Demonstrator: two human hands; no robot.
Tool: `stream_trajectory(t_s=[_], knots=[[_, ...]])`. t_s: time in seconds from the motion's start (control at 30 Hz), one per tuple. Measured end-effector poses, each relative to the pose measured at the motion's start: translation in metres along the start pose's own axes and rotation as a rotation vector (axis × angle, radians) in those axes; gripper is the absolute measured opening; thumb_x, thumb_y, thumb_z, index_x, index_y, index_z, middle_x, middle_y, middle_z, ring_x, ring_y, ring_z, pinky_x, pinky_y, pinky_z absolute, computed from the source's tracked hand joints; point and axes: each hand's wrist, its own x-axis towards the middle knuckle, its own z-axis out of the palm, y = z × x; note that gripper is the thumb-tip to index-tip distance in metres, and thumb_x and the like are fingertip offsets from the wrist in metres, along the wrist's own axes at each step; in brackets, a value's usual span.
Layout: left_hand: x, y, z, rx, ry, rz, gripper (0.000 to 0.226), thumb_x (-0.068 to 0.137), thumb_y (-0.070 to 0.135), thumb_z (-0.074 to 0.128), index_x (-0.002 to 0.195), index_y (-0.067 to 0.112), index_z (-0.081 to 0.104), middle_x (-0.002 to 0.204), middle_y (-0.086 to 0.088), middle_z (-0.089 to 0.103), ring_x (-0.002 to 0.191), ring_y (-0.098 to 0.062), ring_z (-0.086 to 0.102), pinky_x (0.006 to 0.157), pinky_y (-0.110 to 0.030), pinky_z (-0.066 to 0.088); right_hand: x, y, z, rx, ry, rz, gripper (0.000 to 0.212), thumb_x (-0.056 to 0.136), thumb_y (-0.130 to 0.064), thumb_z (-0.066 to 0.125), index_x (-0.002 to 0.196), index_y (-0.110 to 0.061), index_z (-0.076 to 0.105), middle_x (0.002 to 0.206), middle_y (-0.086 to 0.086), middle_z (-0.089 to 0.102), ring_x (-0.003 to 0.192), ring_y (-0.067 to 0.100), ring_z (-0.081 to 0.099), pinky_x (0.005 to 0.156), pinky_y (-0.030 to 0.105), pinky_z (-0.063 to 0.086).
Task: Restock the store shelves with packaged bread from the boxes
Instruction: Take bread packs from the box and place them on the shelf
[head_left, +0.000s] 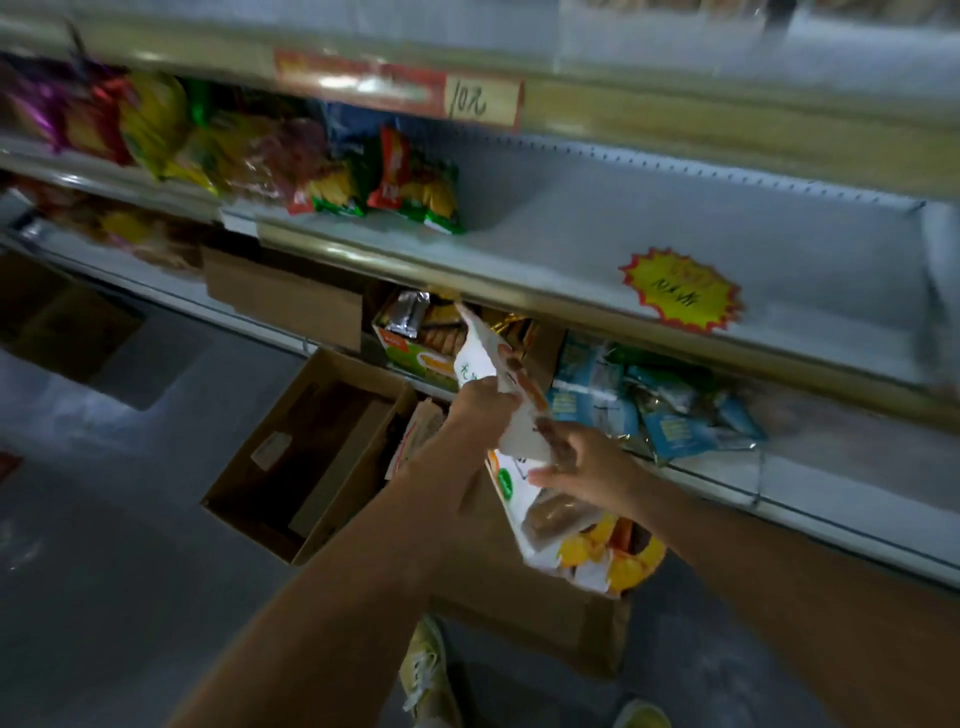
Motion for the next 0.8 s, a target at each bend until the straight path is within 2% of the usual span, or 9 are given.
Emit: stream_trajectory(t_s=[0.1,0.17,0.27,0.3,0.47,0.53,0.63,0.73,0.8], knots=[[-0.036,0.03,-0.019,0.186,-0.023,0.137,0.028,0.098,0.014,0.054,0.124,0.008,0.064,0.115,-0.013,0.067,0.103,-0.03,0.064,0.088,-0.032,0.051,-0.032,-0.027,-0.032,0.031,-0.124,-0.031,0.089,0.08,-0.026,0.078,0.152,-0.028,0.027,0.147,-0.008,0.034,0.138,0.014,0.036,0.109,0.031,0.038],[-0.059,0.053,-0.037,0.299,0.003,0.22,0.03,0.1,0.018,0.053,0.128,0.012,0.062,0.117,-0.012,0.066,0.105,-0.029,0.064,0.087,-0.03,0.049,-0.048,-0.044,-0.054,0.013,-0.091,-0.04,0.084,0.084,-0.018,0.073,0.152,-0.028,0.025,0.147,-0.008,0.031,0.139,0.015,0.033,0.109,0.028,0.036],[-0.093,0.087,-0.068,0.466,0.093,0.337,0.032,0.1,0.024,0.051,0.129,0.012,0.06,0.124,-0.015,0.062,0.111,-0.031,0.06,0.091,-0.032,0.047,-0.069,-0.075,-0.091,-0.023,0.055,-0.083,0.058,0.088,-0.012,0.067,0.137,-0.027,0.038,0.132,-0.009,0.047,0.107,0.013,0.057,0.077,0.008,0.047],[-0.104,0.097,-0.078,0.536,0.134,0.38,0.032,0.1,0.026,0.051,0.128,0.012,0.059,0.126,-0.016,0.061,0.112,-0.031,0.059,0.094,-0.035,0.047,-0.072,-0.083,-0.102,-0.01,0.095,-0.077,0.054,0.088,-0.009,0.066,0.134,-0.024,0.04,0.126,-0.006,0.053,0.099,0.014,0.061,0.068,0.009,0.049],[-0.166,0.141,-0.111,0.854,0.39,0.563,0.028,0.102,0.032,0.044,0.125,0.027,0.059,0.12,-0.006,0.06,0.103,-0.025,0.057,0.079,-0.033,0.043,-0.098,-0.12,-0.154,0.082,0.273,-0.079,0.063,0.075,-0.015,0.078,0.128,-0.009,0.046,0.125,0.006,0.055,0.117,0.026,0.054,0.085,0.029,0.044],[-0.189,0.153,-0.12,0.906,0.481,0.641,0.024,0.103,0.032,0.042,0.116,0.025,0.061,0.109,-0.005,0.061,0.099,-0.027,0.06,0.073,-0.032,0.04,-0.112,-0.132,-0.172,0.114,0.305,-0.074,0.083,0.067,-0.027,0.084,0.134,-0.006,0.042,0.128,0.008,0.054,0.117,0.028,0.053,0.093,0.034,0.046],[-0.222,0.172,-0.136,0.888,0.563,0.719,0.023,0.102,0.037,0.04,0.102,0.026,0.06,0.094,-0.003,0.061,0.089,-0.029,0.061,0.073,-0.037,0.051,-0.137,-0.148,-0.199,0.214,0.357,-0.071,0.099,0.065,-0.021,0.088,0.144,-0.009,0.03,0.14,0.013,0.045,0.125,0.031,0.047,0.099,0.045,0.047],[-0.254,0.194,-0.145,0.88,0.621,0.77,0.026,0.102,0.042,0.037,0.097,0.027,0.059,0.088,-0.003,0.061,0.081,-0.027,0.059,0.071,-0.037,0.051,-0.168,-0.166,-0.22,0.319,0.293,-0.15,0.083,0.064,-0.017,0.089,0.133,-0.016,0.043,0.128,0.002,0.054,0.113,0.022,0.052,0.073,0.031,0.051],[-0.274,0.208,-0.15,0.861,0.668,0.789,0.026,0.104,0.035,0.038,0.098,0.021,0.059,0.087,-0.003,0.061,0.079,-0.025,0.057,0.065,-0.033,0.045,-0.185,-0.175,-0.23,0.381,0.219,-0.179,0.065,0.068,-0.014,0.086,0.124,-0.022,0.053,0.123,0.0,0.061,0.108,0.021,0.058,0.076,0.033,0.05]])
